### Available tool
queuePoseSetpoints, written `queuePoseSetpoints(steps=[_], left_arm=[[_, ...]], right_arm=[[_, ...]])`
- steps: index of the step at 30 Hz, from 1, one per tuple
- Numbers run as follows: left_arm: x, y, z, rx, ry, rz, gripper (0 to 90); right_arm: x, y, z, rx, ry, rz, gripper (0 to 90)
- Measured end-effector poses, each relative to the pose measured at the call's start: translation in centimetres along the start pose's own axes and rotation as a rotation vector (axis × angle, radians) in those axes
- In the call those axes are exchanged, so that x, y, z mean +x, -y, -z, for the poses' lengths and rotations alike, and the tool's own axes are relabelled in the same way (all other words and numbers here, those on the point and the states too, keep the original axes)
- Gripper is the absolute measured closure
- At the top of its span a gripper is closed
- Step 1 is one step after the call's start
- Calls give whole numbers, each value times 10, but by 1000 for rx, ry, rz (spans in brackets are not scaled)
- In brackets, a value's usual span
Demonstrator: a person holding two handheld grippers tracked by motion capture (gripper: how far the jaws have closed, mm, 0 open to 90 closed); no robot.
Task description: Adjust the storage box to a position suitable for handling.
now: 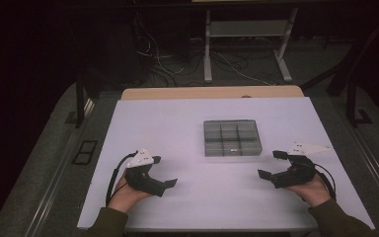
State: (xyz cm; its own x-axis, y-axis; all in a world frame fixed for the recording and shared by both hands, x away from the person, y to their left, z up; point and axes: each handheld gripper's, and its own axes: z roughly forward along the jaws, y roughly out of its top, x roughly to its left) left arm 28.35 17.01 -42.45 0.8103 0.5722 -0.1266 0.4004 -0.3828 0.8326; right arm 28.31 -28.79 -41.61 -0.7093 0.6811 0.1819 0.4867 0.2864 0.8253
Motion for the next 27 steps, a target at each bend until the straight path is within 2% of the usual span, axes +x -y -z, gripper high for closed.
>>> queuePoseSetpoints(steps=[27], left_arm=[[-3,-1,-1,-2,4,-20,0]], right_arm=[[-3,-23,-15,-18,-13,19,23]])
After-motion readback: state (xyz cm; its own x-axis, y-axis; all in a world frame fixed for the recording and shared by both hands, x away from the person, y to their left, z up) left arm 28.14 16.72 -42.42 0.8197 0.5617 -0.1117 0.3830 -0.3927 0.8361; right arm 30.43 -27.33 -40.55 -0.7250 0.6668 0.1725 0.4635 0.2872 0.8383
